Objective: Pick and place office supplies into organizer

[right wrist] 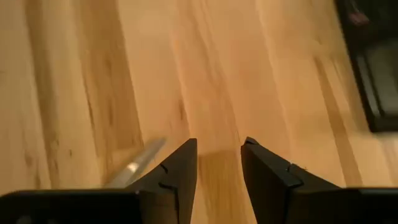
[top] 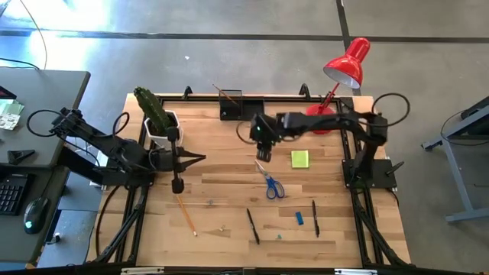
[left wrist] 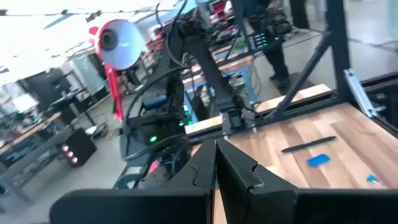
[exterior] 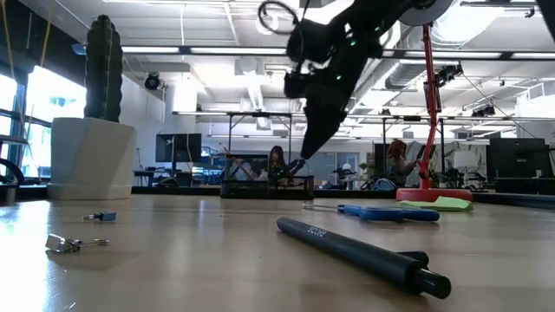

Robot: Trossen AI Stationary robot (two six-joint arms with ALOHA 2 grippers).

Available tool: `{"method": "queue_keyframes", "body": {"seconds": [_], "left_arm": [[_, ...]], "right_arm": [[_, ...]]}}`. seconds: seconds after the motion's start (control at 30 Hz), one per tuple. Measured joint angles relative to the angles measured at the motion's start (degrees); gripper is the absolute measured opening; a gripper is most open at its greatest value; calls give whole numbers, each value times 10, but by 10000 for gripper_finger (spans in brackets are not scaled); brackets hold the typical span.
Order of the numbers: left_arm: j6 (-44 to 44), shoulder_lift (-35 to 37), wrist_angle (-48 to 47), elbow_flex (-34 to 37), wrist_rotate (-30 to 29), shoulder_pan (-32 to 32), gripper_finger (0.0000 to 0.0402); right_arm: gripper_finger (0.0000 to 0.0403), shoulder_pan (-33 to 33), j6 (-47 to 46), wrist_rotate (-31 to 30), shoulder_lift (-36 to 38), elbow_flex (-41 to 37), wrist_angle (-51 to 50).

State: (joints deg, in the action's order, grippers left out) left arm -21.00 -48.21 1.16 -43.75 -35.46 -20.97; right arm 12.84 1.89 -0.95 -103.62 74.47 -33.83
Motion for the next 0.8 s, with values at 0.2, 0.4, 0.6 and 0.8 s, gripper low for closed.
{"method": "queue_keyframes", "body": {"seconds": [0.2, 0.4, 0.6, 0.8], "left_arm": [[-57, -5, 27, -2, 19, 0, 3], [-94, -18, 77, -3, 83, 18, 3], [-92, -59, 128, -3, 212, 106, 3], [-64, -126, 60, -64, 311, 173, 3]], "right_arm": [[117, -78, -141, -114, 89, -145, 94], [117, -152, -305, -206, 205, -324, 221], [117, -242, -396, -303, 273, -408, 276], [117, -301, -484, -358, 272, -410, 217]]}}
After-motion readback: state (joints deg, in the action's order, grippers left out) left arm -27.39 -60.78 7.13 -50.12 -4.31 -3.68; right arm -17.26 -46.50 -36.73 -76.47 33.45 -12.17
